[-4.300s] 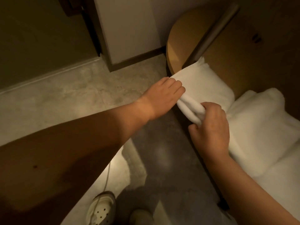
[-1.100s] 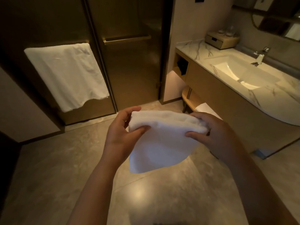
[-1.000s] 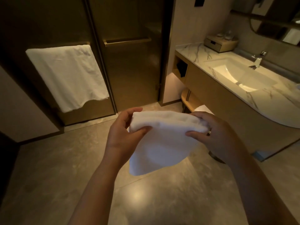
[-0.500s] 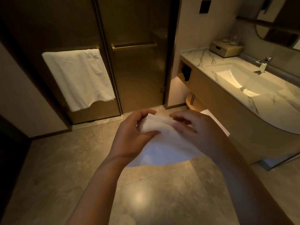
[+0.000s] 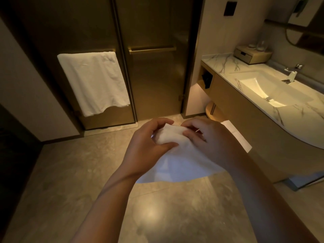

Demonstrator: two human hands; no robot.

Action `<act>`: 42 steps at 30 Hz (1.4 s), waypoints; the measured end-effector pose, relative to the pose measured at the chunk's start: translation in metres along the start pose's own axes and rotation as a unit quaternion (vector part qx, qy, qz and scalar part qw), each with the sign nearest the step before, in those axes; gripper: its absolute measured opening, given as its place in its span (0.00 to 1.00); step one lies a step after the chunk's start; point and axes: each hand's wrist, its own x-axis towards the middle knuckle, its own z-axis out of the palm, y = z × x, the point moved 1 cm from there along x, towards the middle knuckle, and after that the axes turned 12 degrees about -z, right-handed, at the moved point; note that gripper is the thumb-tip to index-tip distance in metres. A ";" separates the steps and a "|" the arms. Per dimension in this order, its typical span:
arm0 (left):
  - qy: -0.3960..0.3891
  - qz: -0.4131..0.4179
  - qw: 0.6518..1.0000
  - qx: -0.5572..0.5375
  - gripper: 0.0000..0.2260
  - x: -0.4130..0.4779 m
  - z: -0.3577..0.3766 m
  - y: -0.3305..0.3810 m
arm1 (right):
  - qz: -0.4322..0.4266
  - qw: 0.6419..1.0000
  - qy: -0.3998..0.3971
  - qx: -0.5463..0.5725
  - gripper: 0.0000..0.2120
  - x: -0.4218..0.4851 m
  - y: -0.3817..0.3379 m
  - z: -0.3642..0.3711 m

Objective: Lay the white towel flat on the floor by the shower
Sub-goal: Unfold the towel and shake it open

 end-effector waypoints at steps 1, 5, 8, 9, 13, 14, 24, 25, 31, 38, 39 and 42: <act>0.003 0.001 1.000 -0.003 0.22 -0.001 -0.001 0.001 | 0.003 1.000 0.007 0.006 0.08 -0.001 -0.002 -0.001; 0.012 -0.011 0.999 -0.031 0.24 -0.002 -0.001 0.005 | 0.020 0.998 0.042 0.047 0.14 -0.005 -0.011 -0.003; 0.007 -0.011 0.998 -0.057 0.27 -0.003 -0.001 0.006 | 0.026 0.998 0.026 0.041 0.16 -0.004 -0.012 -0.005; 0.007 -0.011 0.998 -0.057 0.27 -0.003 0.000 0.006 | 0.027 0.998 0.012 0.048 0.16 -0.003 -0.011 -0.006; 0.002 -0.005 0.999 -0.033 0.24 -0.004 0.003 0.002 | 0.017 0.997 -0.053 0.050 0.11 0.001 -0.007 -0.012; 0.002 -0.003 1.000 -0.029 0.24 -0.004 0.004 0.001 | 0.008 0.998 -0.057 0.034 0.10 0.001 -0.006 -0.011; 0.044 0.049 0.998 -0.010 0.17 0.003 0.006 -0.002 | 0.015 0.999 0.028 -0.021 0.08 -0.001 -0.006 -0.003; 0.045 0.052 0.998 -0.002 0.16 0.004 0.007 -0.001 | 0.023 0.999 0.032 -0.011 0.07 -0.002 -0.005 -0.003; 0.035 0.061 0.997 0.044 0.15 0.012 0.008 0.001 | 0.003 0.999 0.022 0.032 0.06 -0.004 0.000 -0.005; 0.008 0.062 0.998 0.006 0.12 0.021 0.000 0.002 | -0.054 0.986 -0.073 0.141 0.22 0.001 0.017 -0.026; 0.001 0.067 0.998 0.000 0.11 0.023 -0.002 0.003 | -0.064 0.984 -0.085 0.142 0.23 0.003 0.019 -0.029; -0.016 0.072 0.997 -0.029 0.11 0.027 -0.006 0.007 | -0.104 0.984 -0.087 0.117 0.24 0.009 0.023 -0.036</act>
